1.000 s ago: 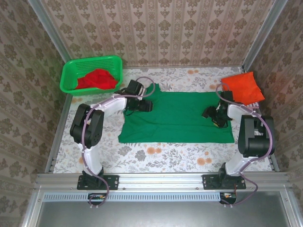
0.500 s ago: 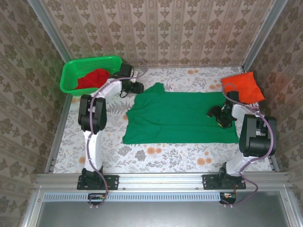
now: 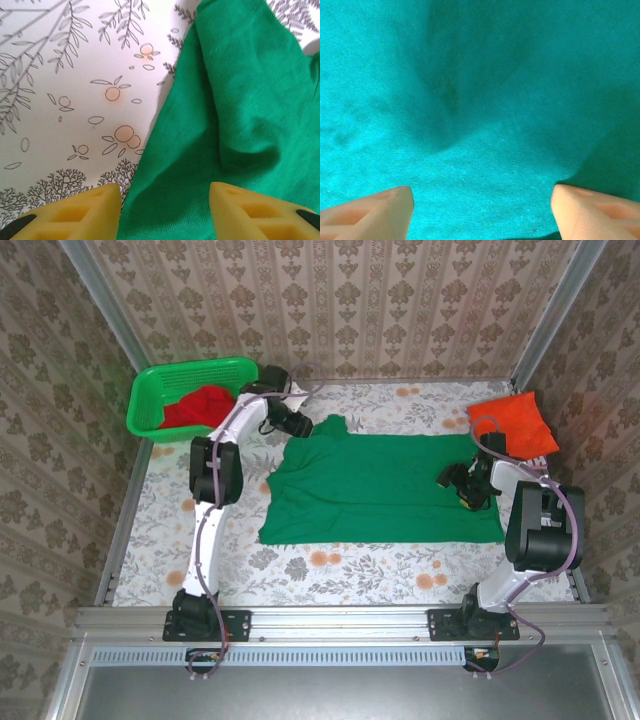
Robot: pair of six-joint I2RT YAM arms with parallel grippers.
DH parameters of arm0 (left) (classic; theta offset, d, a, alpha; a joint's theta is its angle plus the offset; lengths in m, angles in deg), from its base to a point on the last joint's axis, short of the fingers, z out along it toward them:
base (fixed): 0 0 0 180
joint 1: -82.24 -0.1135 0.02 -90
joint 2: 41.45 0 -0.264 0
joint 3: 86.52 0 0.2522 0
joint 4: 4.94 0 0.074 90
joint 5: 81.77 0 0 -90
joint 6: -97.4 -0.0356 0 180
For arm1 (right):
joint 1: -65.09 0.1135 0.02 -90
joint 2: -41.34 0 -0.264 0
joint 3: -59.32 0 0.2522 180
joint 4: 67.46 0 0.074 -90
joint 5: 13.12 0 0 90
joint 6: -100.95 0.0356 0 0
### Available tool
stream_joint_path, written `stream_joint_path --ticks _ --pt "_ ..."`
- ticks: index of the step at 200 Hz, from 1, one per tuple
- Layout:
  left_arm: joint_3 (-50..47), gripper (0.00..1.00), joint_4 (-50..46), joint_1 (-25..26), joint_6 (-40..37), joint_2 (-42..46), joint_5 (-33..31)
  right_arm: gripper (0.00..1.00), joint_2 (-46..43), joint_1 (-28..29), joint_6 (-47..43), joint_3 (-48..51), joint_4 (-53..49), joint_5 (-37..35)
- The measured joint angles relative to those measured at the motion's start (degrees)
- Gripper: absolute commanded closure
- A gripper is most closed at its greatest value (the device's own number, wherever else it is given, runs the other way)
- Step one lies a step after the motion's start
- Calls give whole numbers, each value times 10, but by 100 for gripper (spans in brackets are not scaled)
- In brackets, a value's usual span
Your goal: Fold and stack the t-shirts
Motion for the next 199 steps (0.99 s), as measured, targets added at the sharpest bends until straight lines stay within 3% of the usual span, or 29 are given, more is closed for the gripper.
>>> stream_joint_path --ticks 49,66,108,154,199 --pt "49 53 -51 0 -20 -40 3 25 0 0 0 0 4 9" --pt "59 70 -62 0 -25 -45 6 25 0 0 0 0 4 11" --pt "65 100 -72 0 -28 -51 3 25 0 -1 0 0 5 14" --pt "71 100 -65 3 -18 -54 -5 25 0 -1 0 0 7 19" --pt "-24 100 13 19 -16 5 -59 25 0 -1 1 0 9 24"
